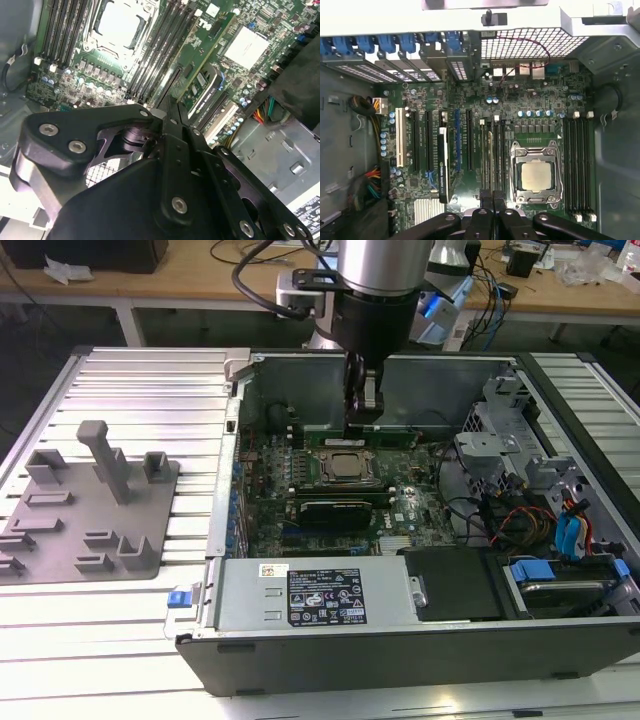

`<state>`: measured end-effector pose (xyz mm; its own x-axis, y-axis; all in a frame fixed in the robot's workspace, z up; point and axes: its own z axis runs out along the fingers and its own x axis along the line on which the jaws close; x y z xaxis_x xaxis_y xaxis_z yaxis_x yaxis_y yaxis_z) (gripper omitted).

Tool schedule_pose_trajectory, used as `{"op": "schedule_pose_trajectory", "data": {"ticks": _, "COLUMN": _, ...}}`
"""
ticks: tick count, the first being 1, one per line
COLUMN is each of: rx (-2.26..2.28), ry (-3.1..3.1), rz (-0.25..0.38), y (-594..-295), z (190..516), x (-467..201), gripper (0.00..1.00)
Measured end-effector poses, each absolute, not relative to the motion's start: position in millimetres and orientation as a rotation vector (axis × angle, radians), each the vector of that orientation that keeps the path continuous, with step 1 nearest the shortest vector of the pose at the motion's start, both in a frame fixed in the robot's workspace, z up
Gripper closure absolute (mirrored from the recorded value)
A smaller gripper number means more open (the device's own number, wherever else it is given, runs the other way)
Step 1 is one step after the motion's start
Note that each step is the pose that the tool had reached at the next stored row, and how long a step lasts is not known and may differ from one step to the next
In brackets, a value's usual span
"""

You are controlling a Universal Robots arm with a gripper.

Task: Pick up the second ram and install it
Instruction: 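Insert the second ram into the second slot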

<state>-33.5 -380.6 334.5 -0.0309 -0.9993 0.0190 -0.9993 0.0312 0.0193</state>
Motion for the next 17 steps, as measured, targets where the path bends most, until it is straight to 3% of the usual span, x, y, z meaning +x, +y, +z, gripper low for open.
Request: {"op": "schedule_pose_trajectory", "data": {"ticks": 17, "rx": 2.168, "ry": -2.236, "rz": 0.0, "y": -368.1, "z": 297.3, "x": -37.4, "gripper": 0.91}}
